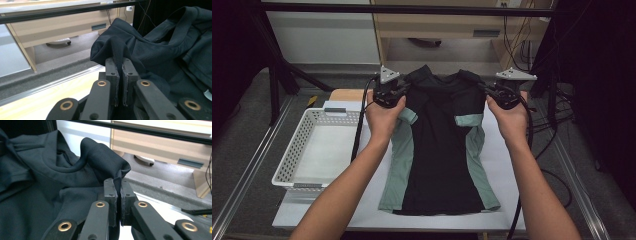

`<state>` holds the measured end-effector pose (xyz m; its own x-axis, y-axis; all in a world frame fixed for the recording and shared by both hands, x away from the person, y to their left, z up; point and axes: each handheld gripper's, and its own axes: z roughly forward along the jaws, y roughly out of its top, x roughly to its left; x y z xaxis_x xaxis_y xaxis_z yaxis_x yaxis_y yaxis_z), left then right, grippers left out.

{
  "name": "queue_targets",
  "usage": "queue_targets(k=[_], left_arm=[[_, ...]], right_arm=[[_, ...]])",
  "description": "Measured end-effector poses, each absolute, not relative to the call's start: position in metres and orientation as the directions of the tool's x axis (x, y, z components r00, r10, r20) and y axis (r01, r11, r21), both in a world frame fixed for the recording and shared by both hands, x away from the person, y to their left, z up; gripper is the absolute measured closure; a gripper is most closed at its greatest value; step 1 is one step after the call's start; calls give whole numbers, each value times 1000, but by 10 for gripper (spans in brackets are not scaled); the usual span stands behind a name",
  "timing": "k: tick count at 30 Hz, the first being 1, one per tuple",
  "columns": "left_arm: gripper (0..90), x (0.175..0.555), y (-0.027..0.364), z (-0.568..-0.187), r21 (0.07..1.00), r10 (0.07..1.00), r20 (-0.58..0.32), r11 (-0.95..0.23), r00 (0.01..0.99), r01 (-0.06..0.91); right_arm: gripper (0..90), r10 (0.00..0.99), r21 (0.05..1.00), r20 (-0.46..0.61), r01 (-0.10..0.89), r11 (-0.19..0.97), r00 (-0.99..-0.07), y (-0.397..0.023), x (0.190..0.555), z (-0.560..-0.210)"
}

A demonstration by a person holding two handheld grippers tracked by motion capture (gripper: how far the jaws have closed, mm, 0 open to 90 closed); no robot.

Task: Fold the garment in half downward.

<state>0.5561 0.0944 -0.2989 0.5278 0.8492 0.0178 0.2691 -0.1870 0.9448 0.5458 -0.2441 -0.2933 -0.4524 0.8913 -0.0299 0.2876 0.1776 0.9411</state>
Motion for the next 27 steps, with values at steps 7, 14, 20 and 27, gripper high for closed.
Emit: queue_targets(k=[7,14,20,27], left_arm=[[858,556,96,-301,947,852,0,-168,524,273],[858,556,99,-308,945,855,-14,-158,518,287],[857,557,99,-312,941,853,-19,-162,522,298],[857,559,99,-318,937,849,-25,-164,528,309]], right_arm=[[869,895,941,-39,285,182,-444,-245,545,-295],[869,898,937,-38,296,184,-438,-245,544,-299],[869,900,935,-28,307,177,-435,-244,545,-306],[869,903,932,-30,314,180,-429,-243,544,-311]])
